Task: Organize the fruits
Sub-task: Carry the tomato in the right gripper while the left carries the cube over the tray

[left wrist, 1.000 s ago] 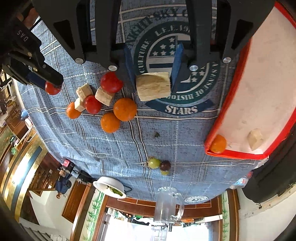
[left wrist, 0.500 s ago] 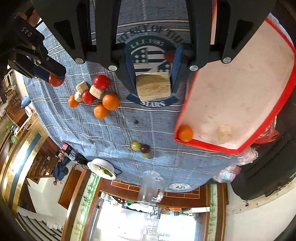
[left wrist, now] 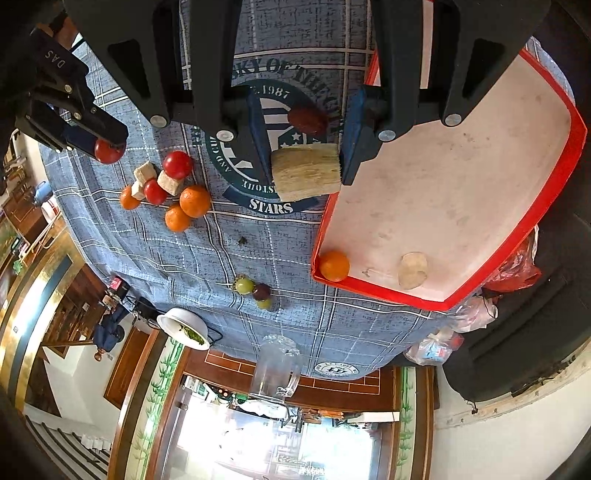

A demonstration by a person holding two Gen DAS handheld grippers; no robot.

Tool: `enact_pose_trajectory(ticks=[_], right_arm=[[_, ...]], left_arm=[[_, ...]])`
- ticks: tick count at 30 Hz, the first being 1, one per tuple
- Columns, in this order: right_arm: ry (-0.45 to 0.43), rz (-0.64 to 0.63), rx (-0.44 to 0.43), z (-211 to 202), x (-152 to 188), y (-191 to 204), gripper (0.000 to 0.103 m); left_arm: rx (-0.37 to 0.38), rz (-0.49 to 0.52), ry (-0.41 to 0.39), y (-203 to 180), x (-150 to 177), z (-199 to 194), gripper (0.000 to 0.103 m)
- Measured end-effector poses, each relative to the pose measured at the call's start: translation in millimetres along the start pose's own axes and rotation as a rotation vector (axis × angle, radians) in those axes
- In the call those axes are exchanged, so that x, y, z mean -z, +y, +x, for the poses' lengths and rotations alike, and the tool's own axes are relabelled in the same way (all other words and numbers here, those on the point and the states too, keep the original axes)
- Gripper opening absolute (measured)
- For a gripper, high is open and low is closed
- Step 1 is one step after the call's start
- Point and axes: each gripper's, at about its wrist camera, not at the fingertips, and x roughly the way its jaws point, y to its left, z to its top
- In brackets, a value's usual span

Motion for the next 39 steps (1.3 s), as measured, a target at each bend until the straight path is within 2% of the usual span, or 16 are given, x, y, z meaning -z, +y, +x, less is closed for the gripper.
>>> enact_pose_trajectory(ticks=[5, 15, 20, 26, 34, 39], right_arm=[[0.008, -0.016, -0.009, 5.5, -3.8, 7.3, 0.037], [0.021, -0.078, -0.056, 16.8, -21.8, 31.1, 0.036], [0.039, -0.11, -0.131, 27.0, -34.8, 46.4, 0.036], [0.047, -0.152, -0.2, 42.7, -53.9, 66.0, 0.036], [0.08, -0.203, -0.272, 79.9, -83.3, 96.5, 0.036], [0.115, -0.217, -0.279, 112.3, -96.1, 110.8, 0.036]], left_arm=[[-0.049, 0.02, -0.014, 7.0, -2.9, -3.1, 0.034], [-0.087, -0.002, -0.021, 31.4, -7.9, -6.2, 0.034], [-0.093, -0.026, -0.023, 50.3, -14.7, -9.5, 0.034], [-0.138, -0.052, -0.036, 86.2, -34.9, -18.7, 0.034], [-0.153, -0.094, 0.002, 117.2, -44.9, -1.2, 0.034], [-0.147, -0.12, 0.044, 127.9, -48.4, 21.8, 0.034]])
